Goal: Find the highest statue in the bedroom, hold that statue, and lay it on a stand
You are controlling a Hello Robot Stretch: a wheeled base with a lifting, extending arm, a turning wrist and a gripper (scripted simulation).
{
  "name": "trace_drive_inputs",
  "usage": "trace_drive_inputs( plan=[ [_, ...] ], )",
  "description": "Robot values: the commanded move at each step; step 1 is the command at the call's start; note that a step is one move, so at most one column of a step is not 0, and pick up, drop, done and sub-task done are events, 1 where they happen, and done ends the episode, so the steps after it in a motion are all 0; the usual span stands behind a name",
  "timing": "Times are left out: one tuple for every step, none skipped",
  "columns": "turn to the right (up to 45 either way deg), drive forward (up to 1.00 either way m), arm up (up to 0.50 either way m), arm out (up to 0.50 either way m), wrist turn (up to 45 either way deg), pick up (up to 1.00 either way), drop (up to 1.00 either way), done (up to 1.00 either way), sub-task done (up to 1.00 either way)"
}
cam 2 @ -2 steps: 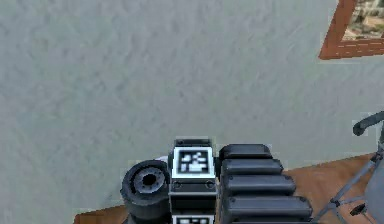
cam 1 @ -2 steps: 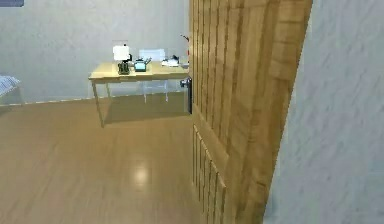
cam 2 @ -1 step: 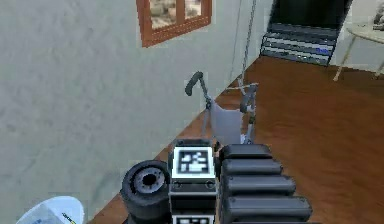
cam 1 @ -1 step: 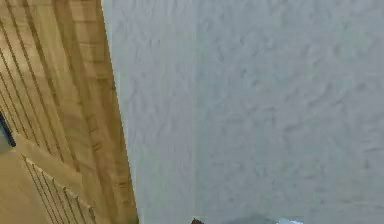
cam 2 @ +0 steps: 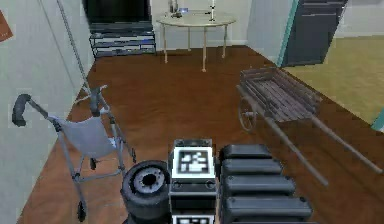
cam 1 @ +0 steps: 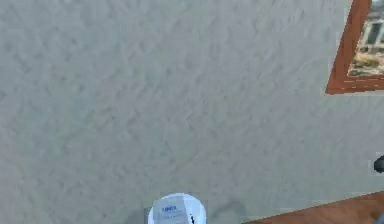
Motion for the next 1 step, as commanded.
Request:
trace_drive_inputs(
  plan=[
    [21.0,0.0,0.0,0.0,0.0,0.0,0.0,0.0,0.0]
  ],
)
